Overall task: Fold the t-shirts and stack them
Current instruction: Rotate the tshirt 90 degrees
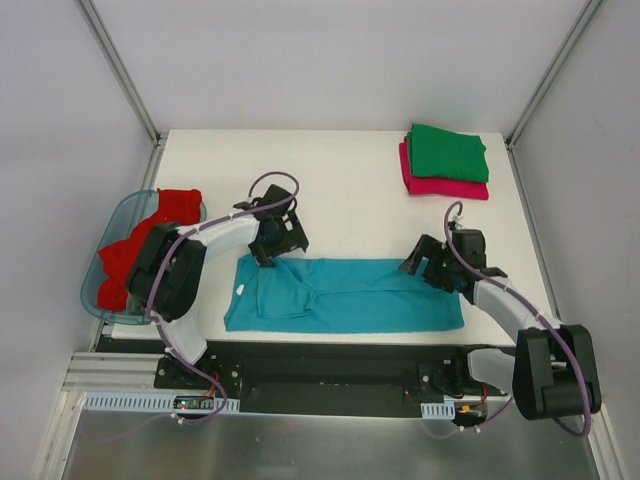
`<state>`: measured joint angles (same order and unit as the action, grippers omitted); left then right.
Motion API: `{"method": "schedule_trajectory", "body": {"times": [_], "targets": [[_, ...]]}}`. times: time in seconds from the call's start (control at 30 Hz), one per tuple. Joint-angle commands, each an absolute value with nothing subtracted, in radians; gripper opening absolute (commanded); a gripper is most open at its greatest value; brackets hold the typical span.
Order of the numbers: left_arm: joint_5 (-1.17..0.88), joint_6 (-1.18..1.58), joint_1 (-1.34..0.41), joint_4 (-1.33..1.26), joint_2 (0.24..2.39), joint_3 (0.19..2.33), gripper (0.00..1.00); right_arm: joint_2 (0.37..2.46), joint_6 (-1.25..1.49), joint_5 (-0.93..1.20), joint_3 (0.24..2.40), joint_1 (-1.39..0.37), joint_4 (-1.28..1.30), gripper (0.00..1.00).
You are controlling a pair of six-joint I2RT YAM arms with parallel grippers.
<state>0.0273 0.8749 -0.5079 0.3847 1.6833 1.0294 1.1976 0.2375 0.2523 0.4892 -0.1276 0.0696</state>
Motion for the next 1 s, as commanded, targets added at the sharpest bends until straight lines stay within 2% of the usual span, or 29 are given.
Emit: {"method": "schedule_trajectory", "body": {"times": [0.0, 0.23, 0.47, 0.57, 0.7, 0.83, 0.97], "targets": [[-0.024, 0.885, -0.477, 0.39, 1.856, 1.164, 0.99, 1.102, 0.304, 0.261, 0.388, -0.158, 0.153, 0.96], [-0.081, 0.867, -0.454, 0.414, 2.081, 1.474, 0.99, 0.924, 0.331, 0.307, 0.318, -0.199, 0.227, 0.96], [-0.152, 0.89, -0.394, 0.44, 2.348, 1.891, 0.99, 0.899, 0.402, 0.325, 0.265, -0.326, 0.218, 0.96], [-0.193, 0.917, -0.379, 0.439, 2.532, 2.15, 0.99, 0.936, 0.449, 0.315, 0.271, -0.45, 0.161, 0.96], [-0.402, 1.021, -0.371, 0.399, 2.81, 2.605, 0.99, 1.014, 0.54, 0.324, 0.256, -0.654, -0.062, 0.96], [-0.382, 1.176, -0.371, 0.106, 2.821, 2.475, 0.99, 1.093, 0.56, 0.25, 0.317, -0.865, -0.13, 0.96], [-0.359, 1.201, -0.391, 0.005, 2.893, 2.585, 0.99, 1.256, 0.465, 0.236, 0.466, -1.005, -0.127, 0.96]]}}
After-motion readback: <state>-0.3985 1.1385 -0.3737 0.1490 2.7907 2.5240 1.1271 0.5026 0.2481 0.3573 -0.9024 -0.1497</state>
